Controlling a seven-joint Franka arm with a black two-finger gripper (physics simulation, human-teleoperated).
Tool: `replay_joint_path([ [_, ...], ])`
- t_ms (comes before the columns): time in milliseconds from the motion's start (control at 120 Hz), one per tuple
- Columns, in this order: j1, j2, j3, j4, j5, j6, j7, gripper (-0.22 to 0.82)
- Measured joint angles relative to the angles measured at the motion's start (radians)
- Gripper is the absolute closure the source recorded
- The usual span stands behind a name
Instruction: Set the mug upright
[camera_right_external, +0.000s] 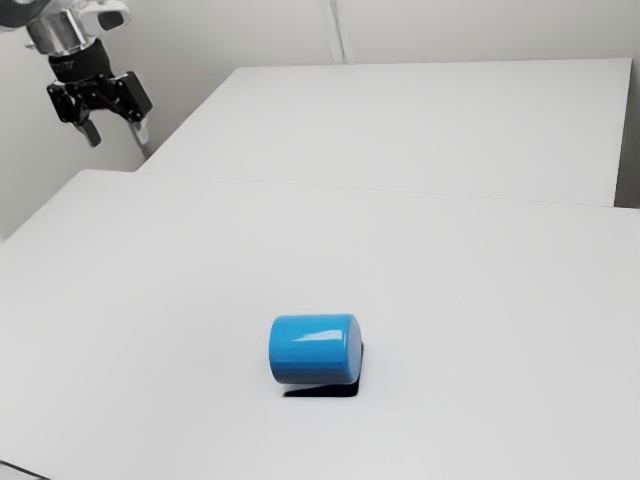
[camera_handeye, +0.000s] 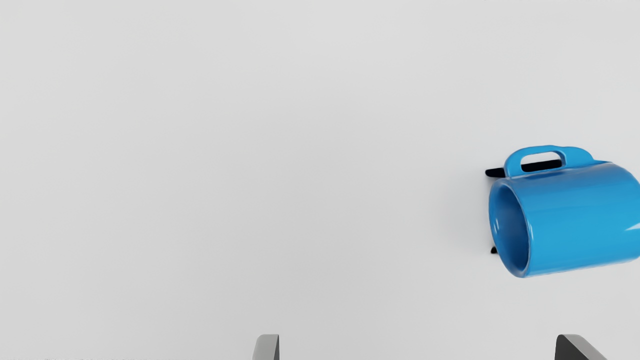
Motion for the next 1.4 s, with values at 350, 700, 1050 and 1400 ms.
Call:
replay_joint_path([
  [350, -0.120, -0.302, 0.004, -0.728, -0.264, 0.359, -0.005, 0.00],
  [700, -0.118, -0.428, 0.002, -1.271, -1.011, 0.804, 0.200, 0.00],
  [1050, -0.117, -0.318, 0.018, -1.330, -1.409, 0.891, 0.476, 0.00],
  [1400, -0.120, -0.237, 0.001, -1.355, -1.703, 0.861, 0.668, 0.00],
])
